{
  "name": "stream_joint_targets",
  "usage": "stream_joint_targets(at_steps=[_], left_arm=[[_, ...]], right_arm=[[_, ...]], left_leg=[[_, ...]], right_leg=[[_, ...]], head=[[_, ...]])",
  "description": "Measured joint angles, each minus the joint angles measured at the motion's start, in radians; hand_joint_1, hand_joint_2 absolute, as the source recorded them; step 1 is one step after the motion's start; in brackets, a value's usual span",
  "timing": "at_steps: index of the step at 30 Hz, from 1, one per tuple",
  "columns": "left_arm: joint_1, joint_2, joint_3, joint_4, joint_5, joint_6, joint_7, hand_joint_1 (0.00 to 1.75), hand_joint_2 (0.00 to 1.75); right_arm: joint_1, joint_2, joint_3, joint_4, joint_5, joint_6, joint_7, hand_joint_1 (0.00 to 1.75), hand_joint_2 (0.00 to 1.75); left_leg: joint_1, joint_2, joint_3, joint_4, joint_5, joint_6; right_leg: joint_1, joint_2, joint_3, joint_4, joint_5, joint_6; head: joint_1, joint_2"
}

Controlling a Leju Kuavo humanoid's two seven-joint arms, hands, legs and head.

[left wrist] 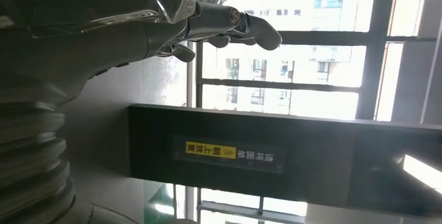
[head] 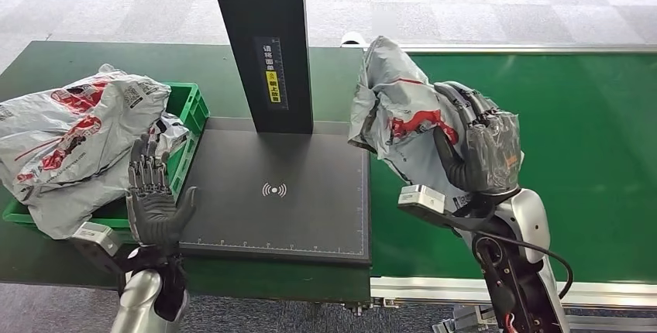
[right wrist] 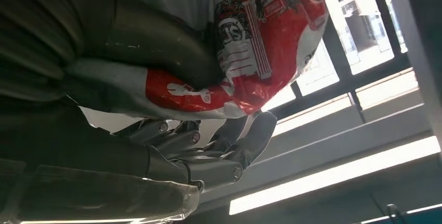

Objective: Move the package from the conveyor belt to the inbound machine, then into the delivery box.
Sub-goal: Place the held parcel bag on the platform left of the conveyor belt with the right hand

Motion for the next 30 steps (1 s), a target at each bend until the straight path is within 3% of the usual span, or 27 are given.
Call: stream_joint_targets(at_steps=[6,12,20,23,30], left_arm=[[0.004,-0.013,0.015,-0.085,0.002,0.057,-0.002,0.00,1.75],[0.009,-0.017,0.020,-0.117,0.013,0.063,-0.002,0.00,1.75],[0.016,-0.020,0.025,-0.128,0.016,0.054,-0.002,0.00,1.75],[0.016,-0.024,0.026,-0.128,0.016,0.041,-0.002,0.00,1.75],[0.016,-0.035,0.020,-0.119,0.026,0.019,-0.002,0.00,1.75]], right_arm=[[-0.146,0.001,0.137,0.143,0.116,0.083,0.039,1.75,1.75],[-0.327,0.003,0.296,0.343,0.117,0.150,0.013,1.75,1.75],[-0.426,0.018,0.419,0.497,0.100,0.182,0.001,1.75,1.75],[-0.463,0.045,0.477,0.589,0.098,0.183,-0.014,1.75,1.75],[-0.501,0.141,0.612,0.859,0.101,0.081,-0.065,1.75,1.75]], left_leg=[[0.000,0.001,0.001,0.000,0.000,0.000],[0.000,0.001,0.001,0.000,0.001,-0.001],[0.000,0.001,0.000,0.000,0.001,-0.001],[0.000,0.001,0.001,0.000,0.001,-0.001],[0.000,0.001,0.001,0.000,0.001,-0.001]], right_leg=[[0.000,0.002,0.000,0.001,0.001,-0.001],[0.000,0.001,0.000,0.001,0.001,-0.001],[0.000,0.001,-0.001,0.001,0.001,-0.001],[0.000,0.002,-0.001,0.001,0.001,-0.001],[0.000,0.002,-0.001,0.001,0.001,-0.001]], head=[[0.000,0.000],[0.000,0.000],[0.000,0.000],[0.000,0.000],[0.000,0.000]])
